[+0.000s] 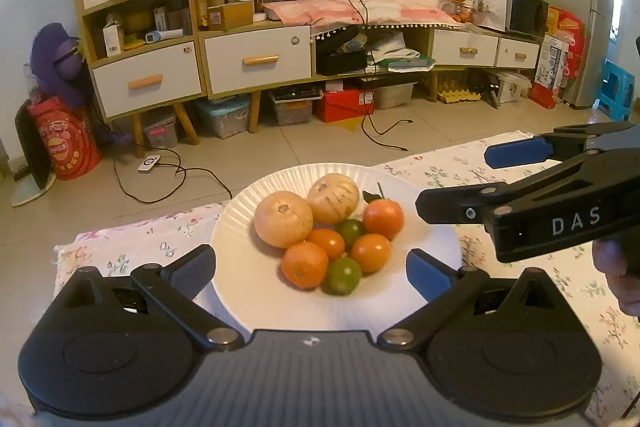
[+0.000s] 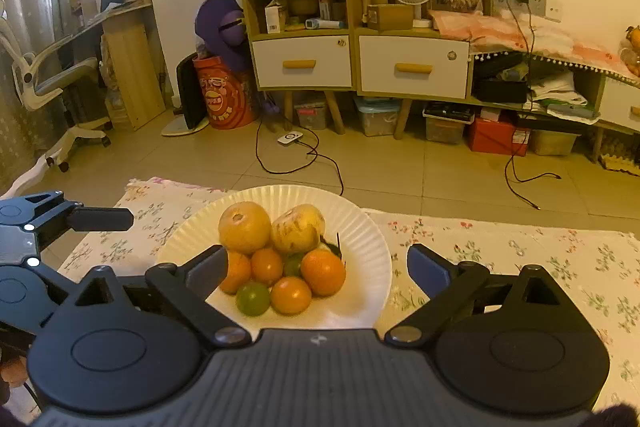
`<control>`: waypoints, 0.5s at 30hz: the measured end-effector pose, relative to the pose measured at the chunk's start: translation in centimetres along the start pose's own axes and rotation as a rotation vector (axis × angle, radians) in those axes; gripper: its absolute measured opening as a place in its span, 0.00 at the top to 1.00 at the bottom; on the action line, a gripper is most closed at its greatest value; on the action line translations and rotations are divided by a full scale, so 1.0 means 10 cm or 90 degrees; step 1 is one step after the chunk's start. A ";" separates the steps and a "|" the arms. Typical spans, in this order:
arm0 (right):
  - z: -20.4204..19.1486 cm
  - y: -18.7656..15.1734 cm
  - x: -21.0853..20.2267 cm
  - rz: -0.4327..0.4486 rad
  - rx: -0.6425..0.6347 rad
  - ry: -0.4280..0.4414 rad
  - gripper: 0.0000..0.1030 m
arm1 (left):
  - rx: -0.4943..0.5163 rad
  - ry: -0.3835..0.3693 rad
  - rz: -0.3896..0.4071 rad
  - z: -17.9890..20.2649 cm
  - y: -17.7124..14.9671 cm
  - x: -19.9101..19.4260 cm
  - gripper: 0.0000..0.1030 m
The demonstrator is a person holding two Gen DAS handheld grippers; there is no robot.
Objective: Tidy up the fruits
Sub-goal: 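Withdraw both open grippers from the plate toward the remaining fruits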
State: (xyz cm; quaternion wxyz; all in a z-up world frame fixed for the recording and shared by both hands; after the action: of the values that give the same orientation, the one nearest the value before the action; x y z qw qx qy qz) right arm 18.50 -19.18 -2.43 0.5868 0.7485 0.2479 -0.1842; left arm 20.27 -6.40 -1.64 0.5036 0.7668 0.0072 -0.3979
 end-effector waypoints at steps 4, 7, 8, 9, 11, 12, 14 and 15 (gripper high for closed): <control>-0.02 -0.05 -0.11 0.000 0.000 -0.002 0.05 | 0.000 -0.001 -0.002 0.07 -0.06 -0.13 0.15; -0.04 -0.12 -0.19 -0.003 0.003 -0.003 0.04 | -0.003 0.001 -0.009 0.12 -0.13 -0.22 0.15; -0.05 -0.14 -0.21 -0.005 0.003 -0.003 0.04 | -0.004 0.001 -0.012 0.13 -0.16 -0.25 0.15; -0.06 -0.16 -0.25 -0.006 0.001 -0.003 0.04 | -0.006 0.002 -0.014 0.14 -0.18 -0.28 0.15; -0.08 -0.21 -0.31 -0.007 -0.004 -0.002 0.03 | -0.012 0.001 -0.021 0.16 -0.25 -0.33 0.15; -0.09 -0.22 -0.33 -0.008 -0.006 -0.001 0.02 | -0.015 0.002 -0.025 0.17 -0.27 -0.36 0.15; -0.11 -0.30 -0.41 -0.009 -0.009 0.001 0.01 | -0.015 0.005 -0.034 0.19 -0.33 -0.41 0.15; -0.13 -0.32 -0.43 -0.011 -0.011 0.001 0.01 | -0.015 0.007 -0.038 0.20 -0.36 -0.44 0.15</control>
State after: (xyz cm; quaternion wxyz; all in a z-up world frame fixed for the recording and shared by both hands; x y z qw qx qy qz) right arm 13.07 -18.02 -2.21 0.5914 0.7414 0.2565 -0.1867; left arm 14.59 -4.49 -2.00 0.5003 0.7626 0.0374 -0.4084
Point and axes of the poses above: each gripper's, at about its wrist camera, not at the fingertips, and x roughly the way its jaws point, z to its right, y to its top, the point moved 5 cm from there along x, roughly the way its jaws point, and after that the axes turned 10 degrees about x, right-handed, at the moved point
